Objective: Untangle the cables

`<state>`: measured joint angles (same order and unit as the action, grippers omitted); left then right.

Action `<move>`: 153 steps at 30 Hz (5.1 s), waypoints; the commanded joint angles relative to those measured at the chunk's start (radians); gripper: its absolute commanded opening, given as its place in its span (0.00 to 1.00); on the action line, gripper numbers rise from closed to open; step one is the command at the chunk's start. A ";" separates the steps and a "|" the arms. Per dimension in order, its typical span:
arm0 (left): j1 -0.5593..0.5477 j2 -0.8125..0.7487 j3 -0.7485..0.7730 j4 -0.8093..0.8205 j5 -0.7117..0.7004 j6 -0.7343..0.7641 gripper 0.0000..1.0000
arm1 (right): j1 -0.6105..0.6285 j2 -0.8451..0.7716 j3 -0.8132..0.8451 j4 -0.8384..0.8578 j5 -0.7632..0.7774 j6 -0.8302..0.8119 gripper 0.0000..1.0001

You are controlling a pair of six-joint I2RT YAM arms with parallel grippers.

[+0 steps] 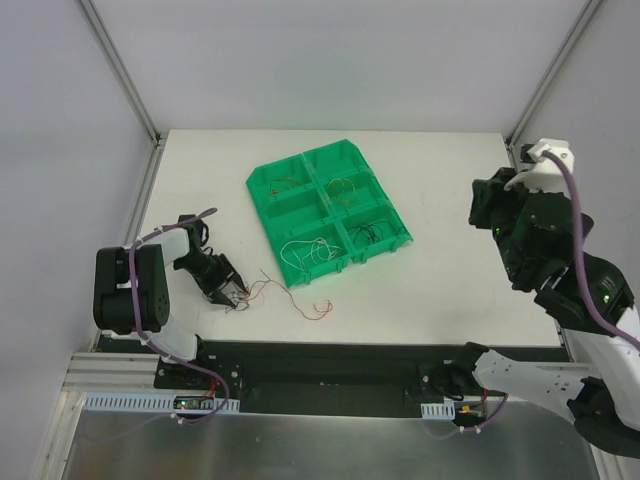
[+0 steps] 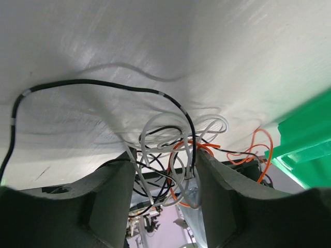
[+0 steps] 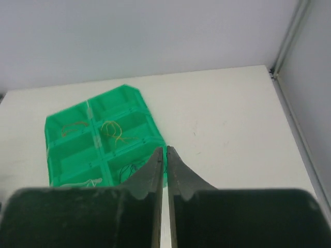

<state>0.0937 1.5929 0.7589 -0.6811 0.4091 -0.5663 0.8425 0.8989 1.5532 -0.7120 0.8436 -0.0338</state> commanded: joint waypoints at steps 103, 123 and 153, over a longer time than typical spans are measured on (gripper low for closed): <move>-0.176 -0.326 0.445 0.158 0.325 -0.014 0.69 | 0.044 0.414 0.087 -0.159 -0.771 0.025 0.00; -0.592 -0.082 0.612 0.316 0.757 0.078 0.66 | -0.100 0.298 -0.128 -0.006 -1.308 -0.003 0.00; -0.488 -0.120 0.628 0.423 0.101 -0.087 0.00 | -0.154 0.252 -0.070 -0.220 -0.706 0.008 0.80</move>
<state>-0.4843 1.5341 1.3460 -0.2829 0.8711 -0.5556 0.7071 1.2068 1.4269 -0.8356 -0.1387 -0.0265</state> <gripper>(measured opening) 0.006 0.784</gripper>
